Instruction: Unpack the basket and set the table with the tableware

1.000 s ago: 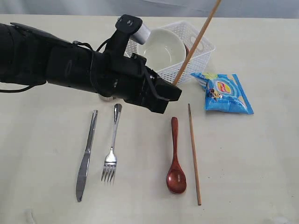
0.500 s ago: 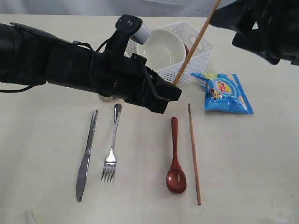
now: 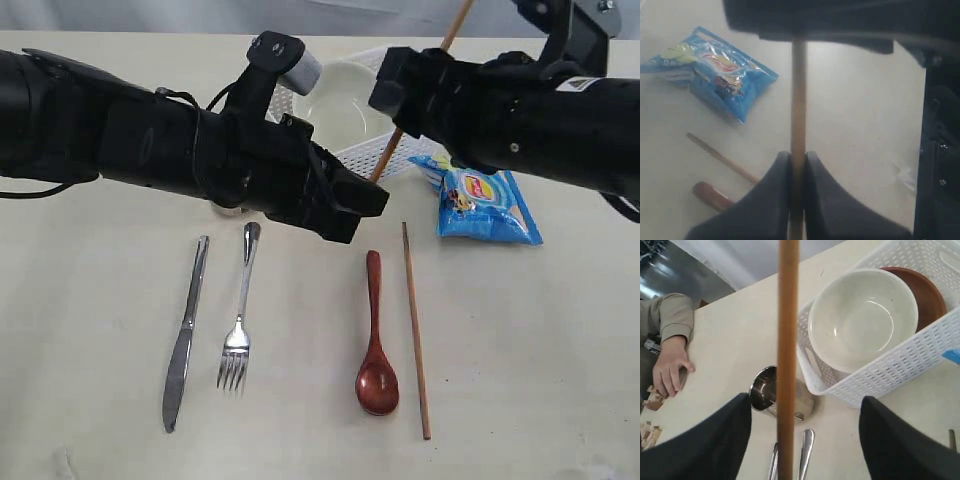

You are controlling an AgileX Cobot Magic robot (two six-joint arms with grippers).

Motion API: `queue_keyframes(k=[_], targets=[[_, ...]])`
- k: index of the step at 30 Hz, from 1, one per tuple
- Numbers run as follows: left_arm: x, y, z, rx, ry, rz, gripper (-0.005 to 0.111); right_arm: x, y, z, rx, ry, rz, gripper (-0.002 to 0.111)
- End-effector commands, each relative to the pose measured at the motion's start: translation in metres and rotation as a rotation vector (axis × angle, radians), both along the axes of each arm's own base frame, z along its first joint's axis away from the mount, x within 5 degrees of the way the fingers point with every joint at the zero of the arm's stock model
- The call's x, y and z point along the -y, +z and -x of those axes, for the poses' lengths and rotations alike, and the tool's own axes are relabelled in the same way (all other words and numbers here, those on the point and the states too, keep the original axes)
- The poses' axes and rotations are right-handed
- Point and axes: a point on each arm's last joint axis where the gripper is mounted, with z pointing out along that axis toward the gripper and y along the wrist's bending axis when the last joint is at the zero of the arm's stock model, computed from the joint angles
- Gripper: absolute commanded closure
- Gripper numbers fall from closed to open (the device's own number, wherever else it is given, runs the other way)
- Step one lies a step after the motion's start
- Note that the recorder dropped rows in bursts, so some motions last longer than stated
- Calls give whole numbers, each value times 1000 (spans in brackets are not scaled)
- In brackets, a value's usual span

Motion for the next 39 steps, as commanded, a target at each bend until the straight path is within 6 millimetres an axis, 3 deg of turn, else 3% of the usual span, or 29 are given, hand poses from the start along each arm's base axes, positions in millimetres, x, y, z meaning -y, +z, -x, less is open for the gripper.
queue_keyframes(k=[1, 6, 9, 12, 14, 19, 20, 23, 26, 31, 39], targets=[[1, 1, 2, -2, -2, 10, 107, -2, -8, -4, -16, -21, 11, 67], [1, 1, 2, -32, 14, 20, 104, -2, -8, -4, -17, -25, 7, 108], [1, 1, 2, -33, 14, 21, 86, -2, -8, -4, -16, -26, 7, 109], [1, 1, 2, -33, 15, 22, 48, 3, -4, -9, 64, -35, 66, 109], [0, 5, 2, -31, 21, 30, 37, 14, 4, -21, 48, -28, 76, 109], [-15, 22, 5, 15, 23, -15, 43, 52, 15, -45, -173, 85, 98, 109], [-23, 29, 4, 23, 52, -14, 45, 64, 11, -48, -285, 99, 135, 109], [-43, 44, 1, 63, 105, -15, 46, 74, -13, -46, -490, 114, 303, 109], [-57, 51, -1, 77, 141, -34, 46, 63, -34, -37, -598, 145, 390, 109], [-74, 53, -3, 66, 182, -75, 46, 28, -59, -22, -681, 226, 442, 109], [-76, 52, -2, 46, 184, -86, 46, 4, -97, -25, -745, 211, 501, 109]])
